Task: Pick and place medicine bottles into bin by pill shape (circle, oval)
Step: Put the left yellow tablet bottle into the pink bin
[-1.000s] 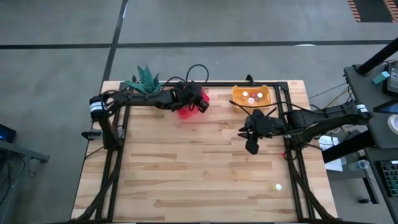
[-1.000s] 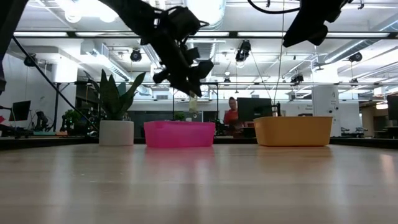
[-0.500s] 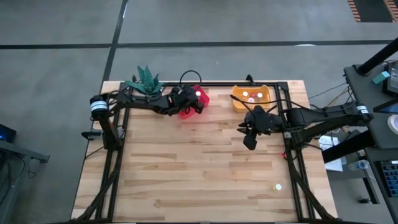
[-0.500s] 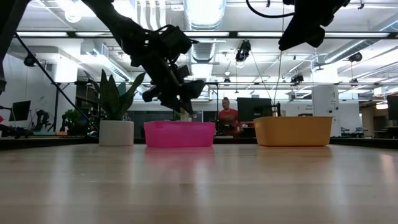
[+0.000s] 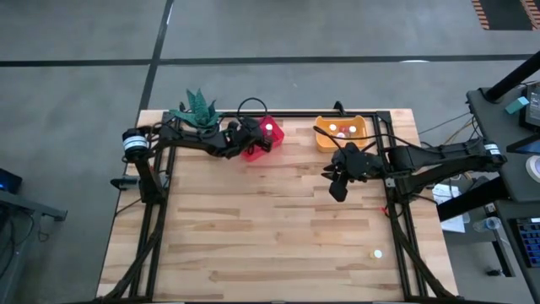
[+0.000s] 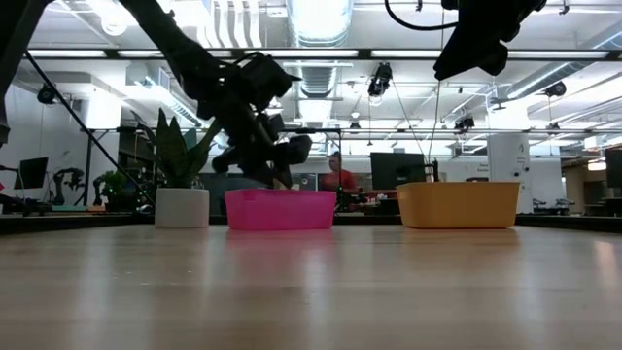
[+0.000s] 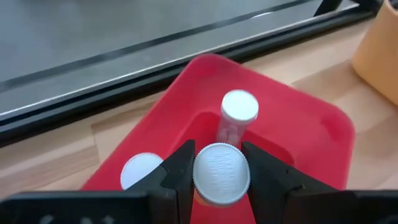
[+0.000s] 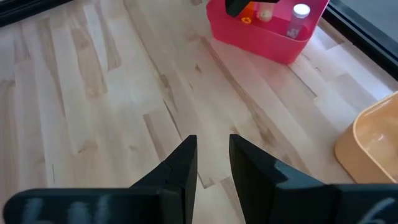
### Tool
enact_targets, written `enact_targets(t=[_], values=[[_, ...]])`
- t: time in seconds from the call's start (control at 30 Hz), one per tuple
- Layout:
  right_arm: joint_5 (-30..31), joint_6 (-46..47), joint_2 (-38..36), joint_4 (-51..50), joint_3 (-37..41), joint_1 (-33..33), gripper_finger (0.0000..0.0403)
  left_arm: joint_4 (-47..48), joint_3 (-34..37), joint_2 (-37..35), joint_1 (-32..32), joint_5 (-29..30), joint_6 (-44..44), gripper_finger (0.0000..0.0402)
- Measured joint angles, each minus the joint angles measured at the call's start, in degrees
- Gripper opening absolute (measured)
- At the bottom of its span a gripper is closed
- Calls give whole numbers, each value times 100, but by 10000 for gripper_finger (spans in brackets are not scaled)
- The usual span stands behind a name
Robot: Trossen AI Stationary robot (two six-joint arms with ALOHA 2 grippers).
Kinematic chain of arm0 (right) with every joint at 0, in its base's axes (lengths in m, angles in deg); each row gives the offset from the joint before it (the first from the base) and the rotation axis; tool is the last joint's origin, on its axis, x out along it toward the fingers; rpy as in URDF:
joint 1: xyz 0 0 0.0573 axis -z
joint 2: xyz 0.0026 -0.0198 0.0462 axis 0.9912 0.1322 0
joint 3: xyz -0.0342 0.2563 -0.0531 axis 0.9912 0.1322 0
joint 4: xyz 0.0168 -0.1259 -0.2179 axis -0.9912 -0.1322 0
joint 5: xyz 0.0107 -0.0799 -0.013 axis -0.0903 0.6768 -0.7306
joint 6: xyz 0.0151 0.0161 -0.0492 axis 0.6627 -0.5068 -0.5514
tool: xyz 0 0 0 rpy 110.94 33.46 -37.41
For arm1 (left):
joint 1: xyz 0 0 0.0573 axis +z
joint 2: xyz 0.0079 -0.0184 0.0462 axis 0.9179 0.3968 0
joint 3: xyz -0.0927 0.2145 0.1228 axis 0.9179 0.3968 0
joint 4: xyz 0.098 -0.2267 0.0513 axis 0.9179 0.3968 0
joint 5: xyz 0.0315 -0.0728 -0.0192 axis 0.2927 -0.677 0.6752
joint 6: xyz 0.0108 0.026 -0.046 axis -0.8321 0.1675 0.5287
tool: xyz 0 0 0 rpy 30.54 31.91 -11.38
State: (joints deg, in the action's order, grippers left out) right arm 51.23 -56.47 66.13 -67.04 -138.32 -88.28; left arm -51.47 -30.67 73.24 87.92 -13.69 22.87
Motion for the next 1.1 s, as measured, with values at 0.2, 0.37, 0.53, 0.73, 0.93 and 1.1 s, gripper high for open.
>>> enact_targets(t=[0.2, 0.37, 0.53, 0.73, 0.93, 1.1], values=[[6, 81, 0, 4, 0, 70, 84, -158, 189, 0, 9, -11, 5, 98], [5, 151, 0, 7, 0, 68, 84, -403, 246, 0, 9, -22, 7, 98], [5, 154, 0, 13, 0, 68, 84, -416, 246, 5, 24, -22, 4, 98], [5, 152, 0, 112, 0, 68, 84, -614, 251, 236, 24, -99, 3, 98], [5, 189, 0, 114, 0, 68, 84, -702, 251, 271, 24, -86, 2, 98], [5, 235, 0, 111, 0, 68, 84, -706, 251, 265, 24, 0, 2, 98]])
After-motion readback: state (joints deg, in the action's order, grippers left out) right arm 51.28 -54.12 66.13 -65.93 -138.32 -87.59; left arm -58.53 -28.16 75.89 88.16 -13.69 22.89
